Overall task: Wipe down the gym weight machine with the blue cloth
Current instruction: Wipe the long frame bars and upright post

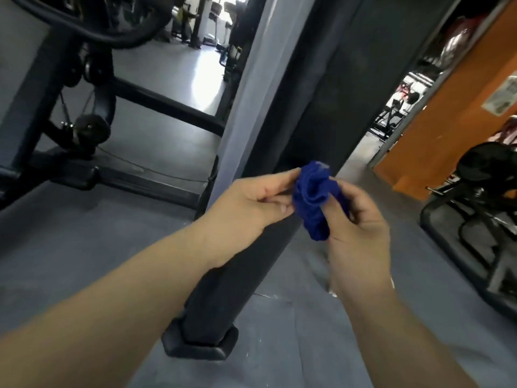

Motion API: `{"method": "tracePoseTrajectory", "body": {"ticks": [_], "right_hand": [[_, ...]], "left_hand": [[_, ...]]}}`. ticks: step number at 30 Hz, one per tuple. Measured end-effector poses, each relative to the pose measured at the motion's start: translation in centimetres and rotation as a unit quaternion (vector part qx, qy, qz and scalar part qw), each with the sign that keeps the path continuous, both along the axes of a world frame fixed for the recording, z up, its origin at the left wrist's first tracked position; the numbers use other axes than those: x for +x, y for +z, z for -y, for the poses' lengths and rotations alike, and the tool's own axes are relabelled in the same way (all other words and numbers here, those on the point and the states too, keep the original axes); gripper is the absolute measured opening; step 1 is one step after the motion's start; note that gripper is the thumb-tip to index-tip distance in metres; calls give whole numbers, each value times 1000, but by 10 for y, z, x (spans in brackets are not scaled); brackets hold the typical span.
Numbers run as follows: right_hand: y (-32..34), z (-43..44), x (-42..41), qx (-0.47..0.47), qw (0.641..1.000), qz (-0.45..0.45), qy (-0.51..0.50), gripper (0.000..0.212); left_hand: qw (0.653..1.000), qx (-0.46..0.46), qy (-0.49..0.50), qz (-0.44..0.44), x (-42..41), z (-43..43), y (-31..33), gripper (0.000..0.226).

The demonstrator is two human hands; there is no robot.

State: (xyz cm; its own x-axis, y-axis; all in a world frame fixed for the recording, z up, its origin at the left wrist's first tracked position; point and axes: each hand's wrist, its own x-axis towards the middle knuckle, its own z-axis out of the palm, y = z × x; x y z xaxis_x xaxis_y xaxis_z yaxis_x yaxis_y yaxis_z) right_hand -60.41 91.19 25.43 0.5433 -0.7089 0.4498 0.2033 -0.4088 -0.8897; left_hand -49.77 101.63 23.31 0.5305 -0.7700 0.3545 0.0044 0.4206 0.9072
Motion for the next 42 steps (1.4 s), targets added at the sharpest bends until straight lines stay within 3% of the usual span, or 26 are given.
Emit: {"method": "tracePoseTrajectory", "body": {"ticks": [2, 4, 6, 8, 10, 11, 13, 17, 19, 23, 26, 29, 33, 35, 39, 42], "right_hand": [[20, 12, 6, -125, 988, 34, -89, 26], [32, 25, 21, -245, 955, 61, -156, 28], [31, 36, 39, -313, 924, 82, -206, 27], [16, 43, 53, -360, 899, 75, -239, 26], [-14, 47, 57, -392, 884, 52, -252, 22], [-28, 47, 57, -398, 881, 36, -252, 21], [-41, 43, 54, -391, 887, 13, -245, 23], [6, 34, 58, -360, 903, 20, -234, 43], [30, 30, 63, -381, 893, 7, -238, 53], [-15, 36, 62, -422, 868, -40, -258, 38], [-34, 35, 53, -394, 887, -44, -238, 33], [30, 32, 60, -367, 887, 21, -278, 33], [121, 29, 80, -372, 880, 76, -284, 38], [103, 33, 81, -411, 860, 54, -298, 37], [9, 42, 61, -450, 837, -5, -312, 30], [14, 44, 58, -444, 842, 11, -308, 26]], "left_hand": [[994, 2, 99, 41, 14, 5, 23, 46], [949, 34, 250, 187, 36, 9, 39, 41], [858, 46, 336, 385, 59, 12, 50, 42], [727, 60, 368, 577, 85, 13, 57, 55], [616, 68, 362, 696, 105, 14, 68, 72], [578, 63, 354, 733, 111, 14, 75, 80], [534, 51, 329, 777, 115, 14, 89, 88], [510, 94, 280, 808, 121, 13, 100, 99], [496, 89, 279, 817, 127, 12, 102, 101], [488, 57, 286, 823, 134, 14, 104, 101], [512, 31, 288, 808, 130, 14, 102, 93], [532, 9, 329, 780, 127, 13, 109, 83], [617, 66, 342, 706, 133, 11, 123, 93], [650, 122, 313, 682, 138, 6, 121, 96], [636, 144, 289, 701, 136, -3, 100, 93], [644, 125, 284, 699, 131, -2, 82, 93]]}}
